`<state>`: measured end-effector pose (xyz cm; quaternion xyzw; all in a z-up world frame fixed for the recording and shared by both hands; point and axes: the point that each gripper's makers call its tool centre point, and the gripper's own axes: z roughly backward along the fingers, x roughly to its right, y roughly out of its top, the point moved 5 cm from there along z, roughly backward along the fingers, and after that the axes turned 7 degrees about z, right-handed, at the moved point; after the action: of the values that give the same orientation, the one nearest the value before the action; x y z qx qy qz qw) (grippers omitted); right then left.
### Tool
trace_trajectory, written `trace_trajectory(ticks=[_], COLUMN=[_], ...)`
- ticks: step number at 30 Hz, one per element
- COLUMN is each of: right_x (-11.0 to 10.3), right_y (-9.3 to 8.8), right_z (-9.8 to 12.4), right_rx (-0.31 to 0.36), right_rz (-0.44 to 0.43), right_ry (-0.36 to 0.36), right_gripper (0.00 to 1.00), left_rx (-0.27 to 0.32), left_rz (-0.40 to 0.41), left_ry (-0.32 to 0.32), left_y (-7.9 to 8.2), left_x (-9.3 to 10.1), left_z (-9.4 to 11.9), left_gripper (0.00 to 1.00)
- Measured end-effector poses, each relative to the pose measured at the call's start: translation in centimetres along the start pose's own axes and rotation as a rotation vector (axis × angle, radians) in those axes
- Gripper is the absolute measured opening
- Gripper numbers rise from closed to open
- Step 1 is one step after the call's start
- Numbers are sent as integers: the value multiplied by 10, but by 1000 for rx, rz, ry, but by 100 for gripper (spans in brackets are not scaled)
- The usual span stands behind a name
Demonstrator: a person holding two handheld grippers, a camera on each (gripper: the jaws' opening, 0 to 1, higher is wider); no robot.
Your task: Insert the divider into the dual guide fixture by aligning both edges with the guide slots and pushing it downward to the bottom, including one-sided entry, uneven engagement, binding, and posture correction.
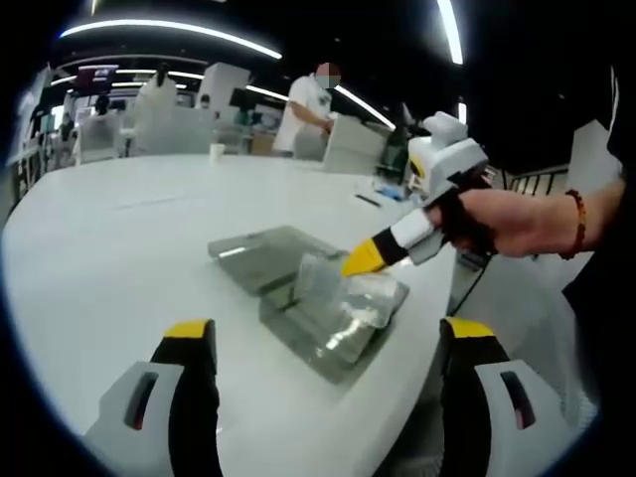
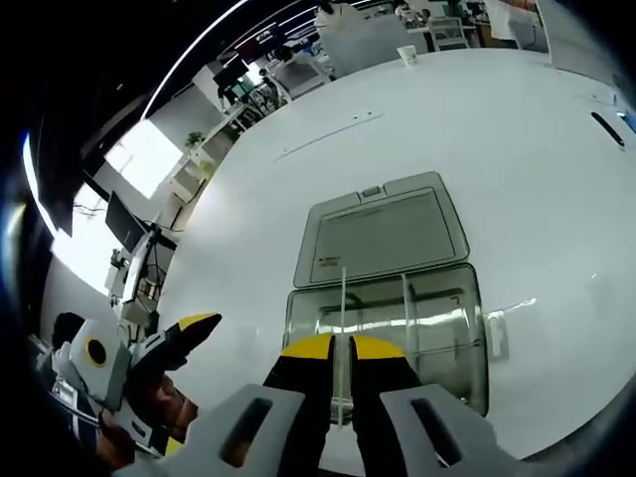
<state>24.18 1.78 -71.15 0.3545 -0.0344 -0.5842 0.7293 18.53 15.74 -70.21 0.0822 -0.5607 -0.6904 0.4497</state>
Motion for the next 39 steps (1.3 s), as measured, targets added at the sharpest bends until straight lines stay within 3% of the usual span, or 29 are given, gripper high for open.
trace_trajectory(ticks=[11,22,27,30,39], right_x=[1,1,1,0,-8], right_y=[4,-6,-7,-6,3], right_z=[9,10,9,10,19], right_rx=[101,164,224,259,283], right_rz=[-36,-61,-104,-135,-145], right_ry=[-20,-54,-72,-66,-13], right_gripper=[0,0,0,0,0], left_rx=[-16,-32,-40,-42,-31], left_rz=[4,-11,-17,-18,4], left_ry=[-12,-38,-48,-50,-62], left_y=[-2,-2,-3,-3,3], left_x=[1,3,5,5,4], left_z=[-4,-8,-8,-7,-11], left_gripper=[92,91,91,91,88])
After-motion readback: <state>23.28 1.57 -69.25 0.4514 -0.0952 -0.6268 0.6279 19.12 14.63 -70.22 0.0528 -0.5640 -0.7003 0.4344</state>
